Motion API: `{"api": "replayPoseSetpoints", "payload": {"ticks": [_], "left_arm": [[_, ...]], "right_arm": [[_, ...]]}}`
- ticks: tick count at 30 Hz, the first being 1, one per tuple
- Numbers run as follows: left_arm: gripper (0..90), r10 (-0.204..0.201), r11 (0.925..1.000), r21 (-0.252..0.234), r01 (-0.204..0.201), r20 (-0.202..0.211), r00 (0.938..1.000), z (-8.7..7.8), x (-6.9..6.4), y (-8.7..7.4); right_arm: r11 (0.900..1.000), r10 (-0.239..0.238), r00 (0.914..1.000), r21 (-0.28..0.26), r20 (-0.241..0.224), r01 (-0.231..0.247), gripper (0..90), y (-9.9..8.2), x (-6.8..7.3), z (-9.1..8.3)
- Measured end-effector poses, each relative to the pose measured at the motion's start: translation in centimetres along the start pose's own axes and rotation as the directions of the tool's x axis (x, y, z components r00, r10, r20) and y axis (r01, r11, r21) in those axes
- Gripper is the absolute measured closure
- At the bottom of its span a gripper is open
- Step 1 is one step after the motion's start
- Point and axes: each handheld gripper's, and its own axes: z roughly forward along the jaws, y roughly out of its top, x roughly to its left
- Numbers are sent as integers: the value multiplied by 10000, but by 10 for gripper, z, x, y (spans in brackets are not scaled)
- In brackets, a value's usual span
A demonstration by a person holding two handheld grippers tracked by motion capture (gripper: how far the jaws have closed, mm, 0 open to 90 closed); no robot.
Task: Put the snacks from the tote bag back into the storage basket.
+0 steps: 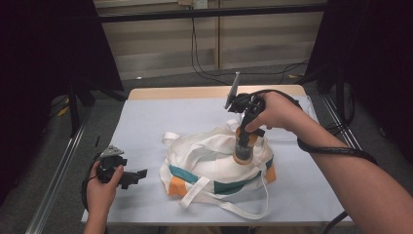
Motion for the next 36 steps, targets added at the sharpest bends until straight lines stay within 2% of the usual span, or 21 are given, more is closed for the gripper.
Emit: {"api": "replayPoseSetpoints", "payload": {"ticks": [4,6,7,9,11,14,15,18,21,24,25,29,31,34,36], "left_arm": [[48,-2,10000,-1,2,30,10000,0,0,0],[48,9,10000,8,-9,19,10000,0,0,0],[48,-1,10000,-11,1,38,10000,0,0,0],[48,4,10000,24,-4,79,10000,0,0,0],[48,3,10000,5,-3,38,10000,0,0,0],[48,21,10000,14,-21,20,10000,0,0,0],[48,152,9998,94,-152,35,9999,0,1,0],[48,93,9999,51,-93,47,9999,0,0,0],[48,99,9999,107,-100,57,9999,0,0,0],[48,1,10000,76,-2,47,10000,1,0,0],[48,140,9998,124,-141,43,9999,0,1,0],[48,127,9998,180,-128,54,9999,0,1,0],[48,-31,10000,61,30,63,10000,1,-1,0],[48,64,10000,63,-64,27,10000,1,-1,0],[48,14,10000,31,-14,67,10000,1,-2,0]], "right_arm": [[10000,-50,10000,-43,31,50,301,0,-1,-5],[9999,94,9999,-103,-105,-95,301,0,-2,-9],[9999,-23,9999,-130,-102,21,301,0,-3,-11],[9997,178,9997,-191,-167,-182,301,0,-4,-14],[9998,56,9999,-196,-128,-58,301,0,-6,-15],[9997,108,9999,-218,-82,-109,301,-1,-8,-19],[9996,200,9997,-209,-122,-203,302,-1,-8,-21],[9995,261,9996,-180,-79,-263,301,-1,-10,-27],[9997,93,10000,-225,-8,-93,301,-1,-12,-30],[9992,278,9996,-278,-55,-279,301,-1,-15,-35],[9991,296,9995,-299,-62,-297,301,-1,-15,-36],[9985,403,9992,-361,-46,-404,302,-2,-19,-42],[9985,365,9993,-405,-4,-365,302,-2,-21,-44],[9972,616,9981,-414,-48,-617,301,-3,-24,-48],[9977,536,9986,-418,22,-534,302,-3,-28,-50]]}}
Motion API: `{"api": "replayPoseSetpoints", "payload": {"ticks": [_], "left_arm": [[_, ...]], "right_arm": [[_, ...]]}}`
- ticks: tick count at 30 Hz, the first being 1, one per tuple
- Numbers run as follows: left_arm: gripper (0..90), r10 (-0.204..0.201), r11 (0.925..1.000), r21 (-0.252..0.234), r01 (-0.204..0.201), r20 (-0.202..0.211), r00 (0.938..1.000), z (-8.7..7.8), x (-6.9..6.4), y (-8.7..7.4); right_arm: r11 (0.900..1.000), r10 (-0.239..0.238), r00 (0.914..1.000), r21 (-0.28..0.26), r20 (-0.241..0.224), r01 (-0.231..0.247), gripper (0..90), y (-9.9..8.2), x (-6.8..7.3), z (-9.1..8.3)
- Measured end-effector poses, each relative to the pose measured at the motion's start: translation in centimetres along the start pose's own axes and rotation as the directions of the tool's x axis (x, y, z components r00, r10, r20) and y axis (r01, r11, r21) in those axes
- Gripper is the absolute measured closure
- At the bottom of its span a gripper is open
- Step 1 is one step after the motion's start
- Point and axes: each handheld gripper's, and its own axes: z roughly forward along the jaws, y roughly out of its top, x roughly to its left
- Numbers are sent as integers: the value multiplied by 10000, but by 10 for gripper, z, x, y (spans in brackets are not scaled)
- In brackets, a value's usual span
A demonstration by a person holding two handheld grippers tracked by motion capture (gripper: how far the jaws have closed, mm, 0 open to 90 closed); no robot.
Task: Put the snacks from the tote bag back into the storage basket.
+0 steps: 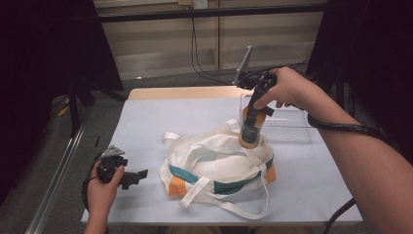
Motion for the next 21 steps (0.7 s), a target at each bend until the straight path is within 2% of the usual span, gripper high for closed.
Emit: {"api": "replayPoseSetpoints", "payload": {"ticks": [1,8,10,14,15,16,21], "left_arm": [[48,14,10000,37,-14,-11,10000,0,0,0],[48,31,10000,41,-31,17,10000,0,-1,0],[48,33,10000,56,-33,12,10000,0,-1,1],[48,-11,10000,-6,11,36,10000,1,-2,0],[48,146,9998,114,-146,25,9999,0,-1,1],[48,127,9999,59,-127,-25,9999,1,-1,0],[48,119,9999,48,-119,-39,9999,1,-2,1]], "right_arm": [[9999,140,9999,-22,-25,-140,302,0,-1,-2],[9996,274,9996,-51,61,-274,302,0,-11,-8],[9988,482,9988,7,8,-482,302,1,-13,-8],[9989,474,9989,1,31,-474,302,3,-19,-9],[9991,429,9991,-70,55,-429,302,3,-21,-8],[9979,652,9979,-19,-21,-652,302,3,-21,-9],[9975,712,9975,-53,-20,-712,302,5,-28,-10]]}}
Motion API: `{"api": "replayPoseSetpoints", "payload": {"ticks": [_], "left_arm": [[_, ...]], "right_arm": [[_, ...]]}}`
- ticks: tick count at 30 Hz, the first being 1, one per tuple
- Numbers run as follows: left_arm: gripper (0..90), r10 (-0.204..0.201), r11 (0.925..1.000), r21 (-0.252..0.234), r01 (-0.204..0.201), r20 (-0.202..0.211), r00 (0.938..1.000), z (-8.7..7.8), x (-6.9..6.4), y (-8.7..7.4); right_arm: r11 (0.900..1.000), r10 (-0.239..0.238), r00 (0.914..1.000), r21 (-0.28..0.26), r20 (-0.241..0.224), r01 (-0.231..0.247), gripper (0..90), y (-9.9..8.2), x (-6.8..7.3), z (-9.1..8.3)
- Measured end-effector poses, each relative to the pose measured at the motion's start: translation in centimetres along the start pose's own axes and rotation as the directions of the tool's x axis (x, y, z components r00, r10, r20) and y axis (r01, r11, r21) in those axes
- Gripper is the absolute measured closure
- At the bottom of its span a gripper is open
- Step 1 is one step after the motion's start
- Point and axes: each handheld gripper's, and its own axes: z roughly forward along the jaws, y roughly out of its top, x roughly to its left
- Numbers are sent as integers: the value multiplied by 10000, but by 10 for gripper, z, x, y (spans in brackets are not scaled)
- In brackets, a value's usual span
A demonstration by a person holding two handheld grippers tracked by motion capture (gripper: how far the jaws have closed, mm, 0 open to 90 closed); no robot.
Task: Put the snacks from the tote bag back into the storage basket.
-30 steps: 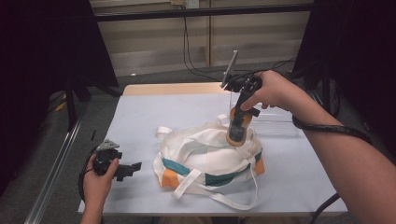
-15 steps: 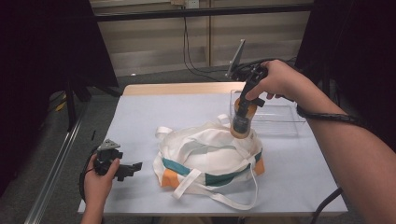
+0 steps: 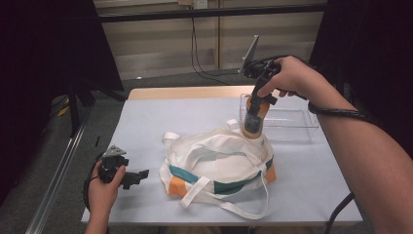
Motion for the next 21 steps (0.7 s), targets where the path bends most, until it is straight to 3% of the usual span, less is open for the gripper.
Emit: {"api": "replayPoseSetpoints", "payload": {"ticks": [21], "left_arm": [[48,-49,10000,9,49,-15,10000,0,0,0]], "right_arm": [[9980,633,9976,-4,298,-633,302,7,-27,-6]]}}
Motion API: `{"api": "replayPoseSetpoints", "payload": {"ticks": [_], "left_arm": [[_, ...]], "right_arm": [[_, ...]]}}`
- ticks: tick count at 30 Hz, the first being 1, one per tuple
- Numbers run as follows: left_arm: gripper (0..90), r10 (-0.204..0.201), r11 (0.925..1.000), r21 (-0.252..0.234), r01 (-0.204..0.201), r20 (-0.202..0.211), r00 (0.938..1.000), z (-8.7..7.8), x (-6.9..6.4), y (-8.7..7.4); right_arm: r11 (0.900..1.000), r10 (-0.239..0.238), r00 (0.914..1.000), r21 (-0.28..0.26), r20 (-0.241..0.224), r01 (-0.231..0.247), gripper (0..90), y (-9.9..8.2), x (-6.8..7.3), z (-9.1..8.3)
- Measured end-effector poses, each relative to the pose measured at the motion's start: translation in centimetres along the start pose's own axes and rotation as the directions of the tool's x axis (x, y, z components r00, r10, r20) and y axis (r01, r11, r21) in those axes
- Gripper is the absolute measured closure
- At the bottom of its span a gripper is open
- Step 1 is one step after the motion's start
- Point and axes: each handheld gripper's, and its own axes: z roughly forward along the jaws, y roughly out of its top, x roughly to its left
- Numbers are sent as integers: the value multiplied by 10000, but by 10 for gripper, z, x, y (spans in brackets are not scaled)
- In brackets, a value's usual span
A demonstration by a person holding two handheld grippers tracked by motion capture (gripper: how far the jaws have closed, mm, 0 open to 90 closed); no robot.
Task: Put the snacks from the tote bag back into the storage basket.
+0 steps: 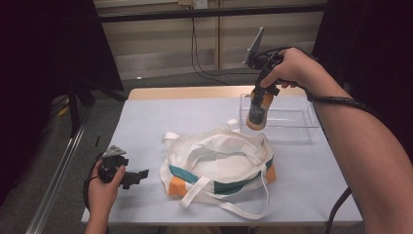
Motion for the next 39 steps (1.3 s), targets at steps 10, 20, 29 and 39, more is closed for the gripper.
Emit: {"api": "replayPoseSetpoints", "payload": {"ticks": [10,20,29,39], "left_arm": [[48,251,9994,250,-253,68,9997,3,-3,1],[48,74,9999,79,-74,10,10000,3,-3,1],[48,180,9997,188,-179,-37,9998,3,-3,0],[48,100,9998,199,-101,6,9999,4,-3,0]], "right_arm": [[9998,193,9997,9,142,-194,302,7,-11,4],[9998,209,9996,28,200,-210,302,14,-18,11],[10000,84,9995,12,300,-85,303,20,-22,18],[9999,132,9996,23,250,-132,303,24,-29,21]]}}
